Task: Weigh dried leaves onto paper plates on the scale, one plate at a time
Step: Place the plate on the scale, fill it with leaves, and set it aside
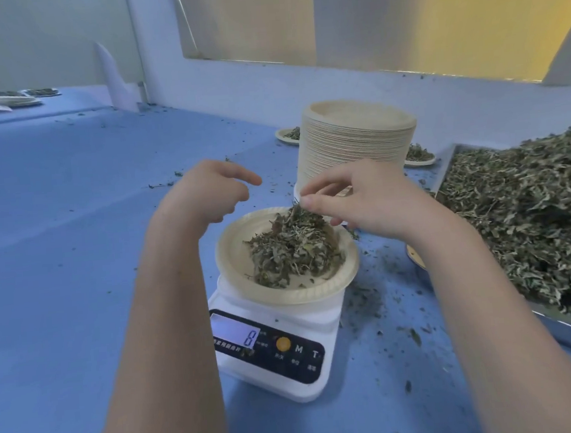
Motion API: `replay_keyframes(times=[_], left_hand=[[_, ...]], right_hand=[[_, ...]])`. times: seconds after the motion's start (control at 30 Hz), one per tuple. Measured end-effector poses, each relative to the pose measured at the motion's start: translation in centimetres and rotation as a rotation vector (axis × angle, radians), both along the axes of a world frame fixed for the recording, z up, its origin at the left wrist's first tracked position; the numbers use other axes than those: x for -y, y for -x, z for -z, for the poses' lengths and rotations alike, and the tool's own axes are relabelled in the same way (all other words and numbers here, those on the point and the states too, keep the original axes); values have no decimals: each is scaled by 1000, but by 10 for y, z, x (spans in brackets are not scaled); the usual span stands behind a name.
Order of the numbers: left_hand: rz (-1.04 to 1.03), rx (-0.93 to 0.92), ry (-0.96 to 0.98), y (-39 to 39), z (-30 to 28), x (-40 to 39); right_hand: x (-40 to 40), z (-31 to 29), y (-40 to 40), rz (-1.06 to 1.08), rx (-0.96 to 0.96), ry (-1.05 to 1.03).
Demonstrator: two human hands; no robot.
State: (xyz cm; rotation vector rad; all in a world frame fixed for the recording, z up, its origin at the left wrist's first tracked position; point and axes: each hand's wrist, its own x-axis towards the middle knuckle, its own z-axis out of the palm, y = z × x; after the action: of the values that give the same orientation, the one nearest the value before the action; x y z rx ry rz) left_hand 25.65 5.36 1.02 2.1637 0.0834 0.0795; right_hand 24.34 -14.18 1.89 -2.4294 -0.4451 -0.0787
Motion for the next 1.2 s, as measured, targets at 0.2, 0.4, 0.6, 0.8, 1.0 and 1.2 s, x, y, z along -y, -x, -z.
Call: replay_keyframes(times=[0.2, 0.4, 0.6, 0.8, 1.0, 1.2], left_hand=[[-20, 5, 29, -1, 4, 4], [-41, -26, 23, -3, 9, 5], [-38, 5, 6, -7, 9, 8], [-27, 60, -6, -8, 8, 11], [-15, 75, 2, -9, 9, 6], [-16, 84, 37, -6, 7, 0]], right_hand=[[8, 0, -2, 24, -10, -28], [23, 2, -5, 77, -124, 78], [22, 3, -4, 58, -57, 78], [-22, 25, -8, 40, 105, 288], [-25, 24, -12, 66, 215, 9], [-19, 8, -2, 90, 251, -434]])
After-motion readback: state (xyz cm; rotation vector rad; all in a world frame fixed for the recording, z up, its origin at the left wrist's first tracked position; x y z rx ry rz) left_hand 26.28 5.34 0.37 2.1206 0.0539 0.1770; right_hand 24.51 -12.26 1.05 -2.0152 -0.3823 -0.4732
